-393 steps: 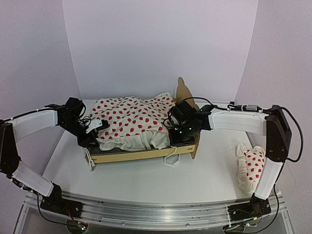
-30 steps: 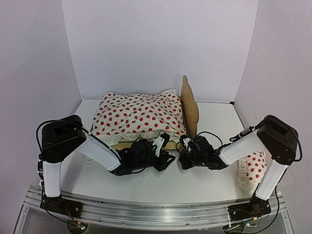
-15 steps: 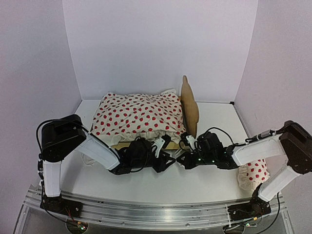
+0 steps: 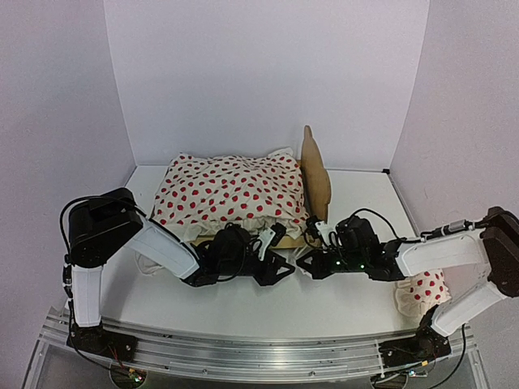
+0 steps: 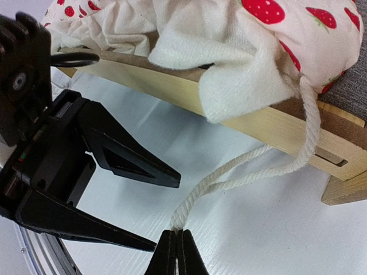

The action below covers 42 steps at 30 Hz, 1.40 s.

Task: Set up the pet bed

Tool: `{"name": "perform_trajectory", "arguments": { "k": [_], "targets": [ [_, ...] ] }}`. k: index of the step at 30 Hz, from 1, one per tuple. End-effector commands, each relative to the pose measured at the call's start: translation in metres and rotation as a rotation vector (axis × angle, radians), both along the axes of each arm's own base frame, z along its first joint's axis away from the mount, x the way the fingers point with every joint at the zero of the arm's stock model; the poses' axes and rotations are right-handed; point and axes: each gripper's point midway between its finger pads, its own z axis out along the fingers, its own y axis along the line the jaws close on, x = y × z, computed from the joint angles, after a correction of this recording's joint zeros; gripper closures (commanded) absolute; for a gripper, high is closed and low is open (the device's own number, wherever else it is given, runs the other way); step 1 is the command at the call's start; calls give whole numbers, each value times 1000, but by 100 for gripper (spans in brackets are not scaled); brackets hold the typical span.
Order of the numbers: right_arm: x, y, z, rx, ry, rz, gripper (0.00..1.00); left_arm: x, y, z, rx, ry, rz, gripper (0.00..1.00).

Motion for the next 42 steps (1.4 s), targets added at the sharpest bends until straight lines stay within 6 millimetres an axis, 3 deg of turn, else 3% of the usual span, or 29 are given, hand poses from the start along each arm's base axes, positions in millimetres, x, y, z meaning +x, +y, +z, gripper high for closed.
{"name": "perform_trajectory", "arguments": {
  "k": [1, 5, 9, 15, 22, 29, 34, 37, 40, 42],
  "targets": [
    [-7, -5, 8, 19, 7, 2, 100, -12, -4, 31, -22, -204, -142, 53],
    [-9, -5, 8, 30, 43, -15, 100, -4, 2, 41, 63, -624, -205, 47],
    [-10, -3, 10, 46, 56, -14, 100, 13, 1, 39, 154, -967, -211, 41],
    [-12, 1, 17, 66, 55, 11, 100, 28, -9, 39, 150, -1045, -228, 35],
    [-16, 1, 24, 79, 47, 35, 100, 11, -19, 24, 136, -1093, -401, 38],
    [-17, 1, 23, 69, 58, 43, 100, 8, -31, 24, 112, -1165, -472, 42],
    [-15, 0, 26, 70, 50, 39, 100, 8, -34, 18, 117, -1168, -516, 54],
    [-16, -1, 25, 68, 55, 39, 100, 7, -34, 18, 115, -1170, -526, 70],
    [-16, -5, 23, 58, 63, 25, 100, 7, -34, 21, 112, -1167, -518, 93],
    [-13, -11, 20, 30, 65, -5, 99, 10, -32, 23, 118, -1169, -496, 100]
  ]
}}
